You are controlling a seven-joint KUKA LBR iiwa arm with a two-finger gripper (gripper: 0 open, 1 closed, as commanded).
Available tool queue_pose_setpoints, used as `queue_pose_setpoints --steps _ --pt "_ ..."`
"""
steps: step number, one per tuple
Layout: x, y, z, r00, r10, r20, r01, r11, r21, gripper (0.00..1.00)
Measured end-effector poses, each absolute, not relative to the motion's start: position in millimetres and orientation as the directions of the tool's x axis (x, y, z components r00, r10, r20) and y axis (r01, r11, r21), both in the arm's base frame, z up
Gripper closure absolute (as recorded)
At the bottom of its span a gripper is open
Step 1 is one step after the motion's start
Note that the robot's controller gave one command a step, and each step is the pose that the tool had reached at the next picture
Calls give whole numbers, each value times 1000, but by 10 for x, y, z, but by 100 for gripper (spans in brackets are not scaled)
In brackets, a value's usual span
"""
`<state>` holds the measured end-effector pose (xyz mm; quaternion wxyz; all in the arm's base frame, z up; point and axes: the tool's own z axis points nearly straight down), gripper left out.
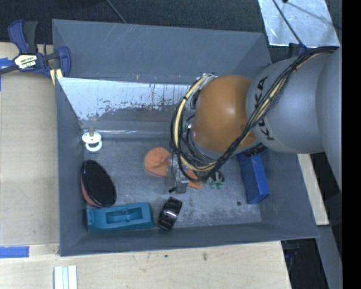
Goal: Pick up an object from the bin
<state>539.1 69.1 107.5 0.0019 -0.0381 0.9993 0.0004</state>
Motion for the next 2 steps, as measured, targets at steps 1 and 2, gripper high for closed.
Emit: queue_pose_setpoints --steps 1,2 --pt "5405 684 1085 -997 -76 -7 -76 997 -1 0" --pt "5406 683 1086 -997 -75 -8 -75 997 -1 0"
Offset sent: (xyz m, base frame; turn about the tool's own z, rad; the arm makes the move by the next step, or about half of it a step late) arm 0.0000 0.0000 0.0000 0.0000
